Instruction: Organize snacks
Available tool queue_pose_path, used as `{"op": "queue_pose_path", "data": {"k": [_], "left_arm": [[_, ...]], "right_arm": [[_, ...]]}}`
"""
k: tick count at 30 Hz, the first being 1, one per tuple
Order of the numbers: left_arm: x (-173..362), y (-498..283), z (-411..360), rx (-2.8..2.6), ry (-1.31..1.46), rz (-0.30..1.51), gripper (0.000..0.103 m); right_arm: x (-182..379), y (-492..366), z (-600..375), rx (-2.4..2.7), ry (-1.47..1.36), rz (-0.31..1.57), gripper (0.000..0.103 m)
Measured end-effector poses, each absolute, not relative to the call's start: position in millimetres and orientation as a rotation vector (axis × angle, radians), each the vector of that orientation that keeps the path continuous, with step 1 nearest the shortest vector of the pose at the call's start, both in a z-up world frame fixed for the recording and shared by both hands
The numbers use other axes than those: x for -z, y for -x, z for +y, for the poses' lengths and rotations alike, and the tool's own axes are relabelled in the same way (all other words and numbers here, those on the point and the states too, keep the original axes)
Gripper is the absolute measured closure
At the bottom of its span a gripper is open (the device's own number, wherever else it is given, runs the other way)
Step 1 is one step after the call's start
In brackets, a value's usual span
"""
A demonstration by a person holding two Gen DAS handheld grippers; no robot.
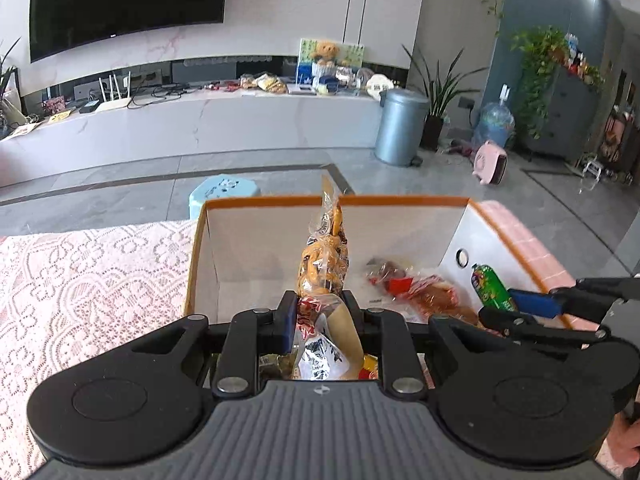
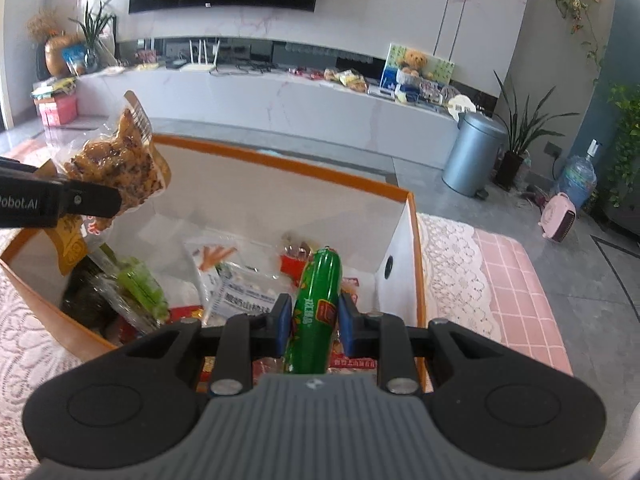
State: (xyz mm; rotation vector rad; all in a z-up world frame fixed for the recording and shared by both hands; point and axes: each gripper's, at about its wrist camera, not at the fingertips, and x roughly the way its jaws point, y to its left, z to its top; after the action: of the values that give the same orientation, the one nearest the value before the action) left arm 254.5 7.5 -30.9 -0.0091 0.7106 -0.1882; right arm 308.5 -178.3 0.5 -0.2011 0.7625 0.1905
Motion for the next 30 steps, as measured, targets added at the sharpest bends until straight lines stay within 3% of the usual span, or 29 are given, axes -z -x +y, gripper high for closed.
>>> {"op": "queue_pose_path", "data": {"k": [14, 17, 20, 23, 25, 30], "left_arm": [[55.3, -258.8, 6.4, 0.163, -0.059, 0.815, 0.078], [53.9, -259.8, 12.5, 0.156, -0.038, 0.825, 0.074], [49.0, -257.7, 15.0, 0.145, -0.037, 0.818, 0.062], [40.9, -253.3, 16.3, 0.154, -0.023, 0.8, 0.041], [33.3, -248.6, 16.4, 0.148, -0.023, 0.774, 0.027], [8.5, -233.6, 15.2, 0.129, -0.035, 0.706, 0.018]], "right_arm": [[20.8, -327.1, -173.5, -0.162, 0.212, 0.869, 0.08], [17.4, -326.2, -171.7, -0.156, 0.224, 0.863, 0.079], [9.2, -323.7, -169.9, -0.162, 0.23, 0.842, 0.069], [1.1, -320.3, -169.3, -0.168, 0.226, 0.83, 0.064], [-5.3, -317.2, -168.3, -0.169, 0.222, 0.818, 0.055], [-26.5, -302.4, -167.9, -0.169, 0.21, 0.775, 0.038]]}}
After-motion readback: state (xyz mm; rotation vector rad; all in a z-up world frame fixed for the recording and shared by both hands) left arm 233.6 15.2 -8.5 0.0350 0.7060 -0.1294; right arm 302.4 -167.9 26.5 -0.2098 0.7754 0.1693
